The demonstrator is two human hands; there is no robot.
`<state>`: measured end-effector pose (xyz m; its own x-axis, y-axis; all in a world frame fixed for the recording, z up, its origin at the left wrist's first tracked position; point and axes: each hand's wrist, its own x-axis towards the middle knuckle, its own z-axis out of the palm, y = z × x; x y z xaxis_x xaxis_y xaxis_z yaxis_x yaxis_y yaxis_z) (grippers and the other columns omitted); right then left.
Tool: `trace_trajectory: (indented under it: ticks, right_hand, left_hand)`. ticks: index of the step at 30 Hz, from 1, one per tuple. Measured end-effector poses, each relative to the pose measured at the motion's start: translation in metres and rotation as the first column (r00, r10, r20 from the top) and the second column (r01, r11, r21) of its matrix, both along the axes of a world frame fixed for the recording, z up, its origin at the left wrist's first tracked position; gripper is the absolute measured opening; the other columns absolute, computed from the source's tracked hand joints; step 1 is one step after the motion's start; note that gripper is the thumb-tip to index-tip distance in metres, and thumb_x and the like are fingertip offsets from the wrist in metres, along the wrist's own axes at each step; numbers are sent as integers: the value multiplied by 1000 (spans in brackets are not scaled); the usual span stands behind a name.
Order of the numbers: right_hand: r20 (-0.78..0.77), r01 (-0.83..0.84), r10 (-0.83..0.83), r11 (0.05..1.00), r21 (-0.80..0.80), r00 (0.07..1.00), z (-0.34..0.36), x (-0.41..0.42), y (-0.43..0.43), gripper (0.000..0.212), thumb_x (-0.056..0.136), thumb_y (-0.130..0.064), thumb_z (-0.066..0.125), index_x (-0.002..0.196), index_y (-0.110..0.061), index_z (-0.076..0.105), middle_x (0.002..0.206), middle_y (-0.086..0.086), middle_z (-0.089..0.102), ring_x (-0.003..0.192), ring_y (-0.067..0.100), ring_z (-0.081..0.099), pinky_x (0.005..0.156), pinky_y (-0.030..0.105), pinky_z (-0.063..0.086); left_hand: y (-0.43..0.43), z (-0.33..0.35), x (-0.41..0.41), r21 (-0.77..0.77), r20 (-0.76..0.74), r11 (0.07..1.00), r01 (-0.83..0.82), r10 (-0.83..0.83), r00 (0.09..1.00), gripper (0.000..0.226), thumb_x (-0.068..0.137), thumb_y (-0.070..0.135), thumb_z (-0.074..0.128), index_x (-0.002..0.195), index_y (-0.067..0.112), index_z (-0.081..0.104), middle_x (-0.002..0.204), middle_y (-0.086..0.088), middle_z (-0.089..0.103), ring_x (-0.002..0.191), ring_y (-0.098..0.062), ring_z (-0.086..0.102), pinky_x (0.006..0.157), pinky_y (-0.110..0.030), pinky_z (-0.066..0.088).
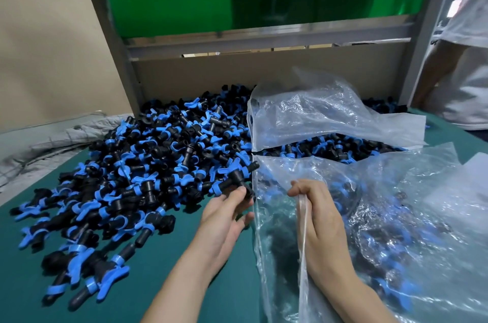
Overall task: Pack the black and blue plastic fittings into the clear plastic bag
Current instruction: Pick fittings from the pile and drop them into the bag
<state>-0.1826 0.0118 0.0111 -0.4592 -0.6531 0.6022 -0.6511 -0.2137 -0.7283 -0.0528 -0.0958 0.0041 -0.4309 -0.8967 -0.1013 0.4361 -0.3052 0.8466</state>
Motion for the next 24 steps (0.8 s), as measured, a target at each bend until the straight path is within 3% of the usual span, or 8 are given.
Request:
trace_trajectory:
  ticks: [3, 6, 10, 13, 19, 21, 24]
  right_hand:
    - [3, 3, -3, 1000, -1, 1000, 1, 0, 0, 24, 98, -20, 37, 96, -39, 50, 103, -16, 57, 100, 1, 56, 81, 19, 43]
    - [-2, 3, -3, 1000, 4, 1000, 0, 0, 0, 23, 99, -19, 38, 96, -39, 51, 103, -17, 56, 102, -1, 55, 81, 16, 41]
    - [-9, 4, -3, 1000, 17, 1000, 0, 0, 0, 26, 101, -18, 38, 95, -40, 50, 102, -16, 56, 100, 0, 55, 80, 16, 42]
    - [-7, 7, -7, 1000, 23, 1000, 1, 0, -1, 22, 97, -24, 36, 96, -40, 50, 102, -17, 55, 99, 1, 55, 78, 14, 41]
    - [-6, -8, 8, 1000, 23, 1000, -1, -1, 0, 23, 102, -17, 38, 100, -29, 58, 104, -18, 55, 99, 5, 57, 81, 24, 45]
    - [-7, -20, 20, 1000, 21, 1000, -1, -1, -1, 22, 99, -20, 39, 100, -26, 60, 105, -16, 55, 99, 5, 57, 83, 29, 47]
    - [-25, -24, 25, 1000, 18, 999, -1, -1, 0, 22, 102, -15, 41, 101, -24, 62, 105, -15, 55, 99, 6, 57, 84, 31, 47]
  left_hand:
    - [2, -4, -4, -266, 230, 962, -61, 125, 965, 23, 92, 20, 68, 112, 15, 59, 99, -5, 76, 87, -16, 70, 68, -27, 53]
    - [2, -6, -3, -364, 309, 929, -69, 190, 932, 33, 92, 24, 68, 121, 19, 52, 97, -2, 76, 84, -16, 72, 67, -24, 54]
    - [2, -4, -3, -246, 182, 964, -102, 150, 972, 38, 95, 17, 63, 127, 10, 44, 89, -6, 74, 76, -14, 69, 62, -23, 53]
    - [3, 2, 1, -171, 80, 980, -98, 113, 990, 9, 97, 15, 54, 103, 10, 54, 82, -8, 65, 65, -17, 63, 59, -27, 51]
    - [11, 12, 4, -45, -52, 998, 37, -39, 998, 21, 92, 25, 48, 76, 14, 51, 66, -2, 49, 54, -15, 46, 51, -28, 46]
    - [14, 12, 2, -79, -25, 993, 88, -90, 996, 17, 87, 27, 55, 81, 11, 54, 69, -4, 55, 56, -15, 49, 51, -28, 46]
    - [18, 10, -1, -157, 34, 978, 140, -137, 990, 30, 79, 29, 64, 95, 4, 57, 85, -12, 69, 63, -18, 60, 53, -27, 49]
